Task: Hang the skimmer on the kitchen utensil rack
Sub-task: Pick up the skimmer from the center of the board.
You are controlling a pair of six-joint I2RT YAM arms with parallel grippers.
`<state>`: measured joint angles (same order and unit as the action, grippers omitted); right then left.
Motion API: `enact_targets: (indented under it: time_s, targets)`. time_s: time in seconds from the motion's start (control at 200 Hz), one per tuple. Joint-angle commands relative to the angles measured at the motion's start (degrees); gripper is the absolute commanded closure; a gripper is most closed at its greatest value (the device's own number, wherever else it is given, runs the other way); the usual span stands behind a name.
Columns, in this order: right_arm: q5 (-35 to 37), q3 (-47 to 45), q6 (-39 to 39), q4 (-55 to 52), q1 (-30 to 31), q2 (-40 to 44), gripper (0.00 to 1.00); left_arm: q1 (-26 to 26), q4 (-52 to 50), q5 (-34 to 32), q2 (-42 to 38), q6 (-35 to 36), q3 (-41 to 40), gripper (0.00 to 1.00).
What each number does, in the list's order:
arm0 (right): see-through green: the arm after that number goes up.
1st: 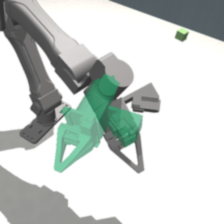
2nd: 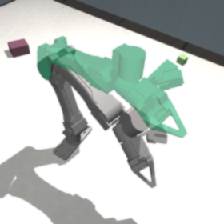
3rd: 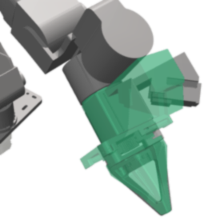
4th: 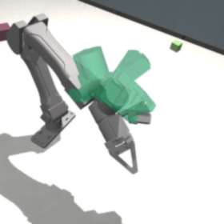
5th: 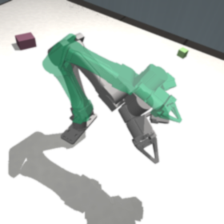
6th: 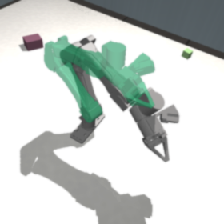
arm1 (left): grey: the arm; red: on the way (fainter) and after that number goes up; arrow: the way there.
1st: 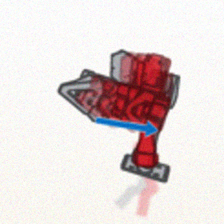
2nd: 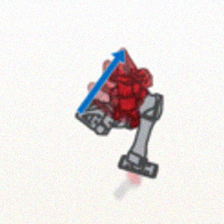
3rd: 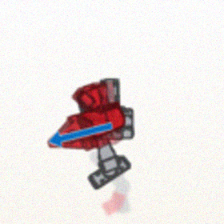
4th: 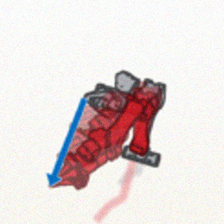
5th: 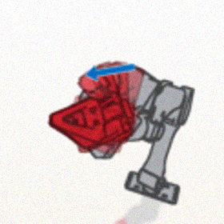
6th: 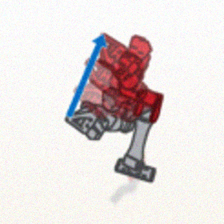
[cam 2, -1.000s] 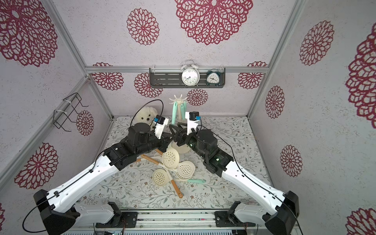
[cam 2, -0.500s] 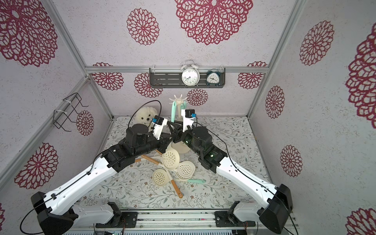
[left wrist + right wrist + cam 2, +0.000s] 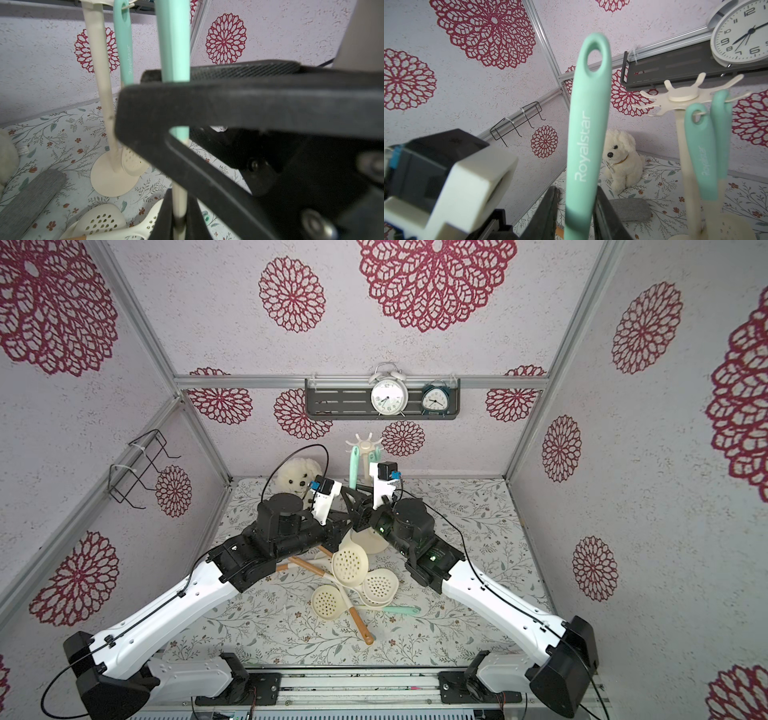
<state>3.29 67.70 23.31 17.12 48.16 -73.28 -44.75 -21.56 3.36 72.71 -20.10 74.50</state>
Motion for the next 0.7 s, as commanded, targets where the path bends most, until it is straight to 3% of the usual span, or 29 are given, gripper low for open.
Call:
enact_targets:
  time_s: [0.0, 0.34, 0.405, 0.485, 0.53, 0.595, 0.695]
  targets:
    - [0.94, 1.69, -1.25, 3.05, -0.25, 1.65, 0.70, -0.50, 2.62, 0.50, -0.98, -0.58, -0.54, 1.00]
    - [1.76, 1.04, -1.99, 1.97, -0.36, 2.24, 0.94, -0.51, 3.08, 0.75, -1.24, -0.91, -1.37, 1.00]
    - [2.47, 0.94, -2.45, 0.96, -0.39, 2.77, 1.00, -0.51, 3.36, 1.29, -1.72, -1.04, -1.64, 0.80]
    - [3.81, 0.92, -3.39, -1.72, -0.52, 3.59, 1.00, -0.51, 3.55, 1.80, -2.83, -1.33, -1.94, 0.41]
    - [5.00, 0.72, -3.95, -3.96, -0.76, 4.33, 1.00, -0.50, 3.53, 1.50, -3.81, -1.58, -2.23, 0.26]
    - [6.29, -0.18, -5.10, -7.16, -1.09, 5.68, 1.00, -0.45, 3.34, 0.30, -5.78, -1.99, -2.96, 0.16]
    - [7.95, -1.52, -7.05, -13.67, -1.90, 7.47, 1.00, -0.25, 1.53, -3.08, -8.36, -1.95, -3.58, 0.12]
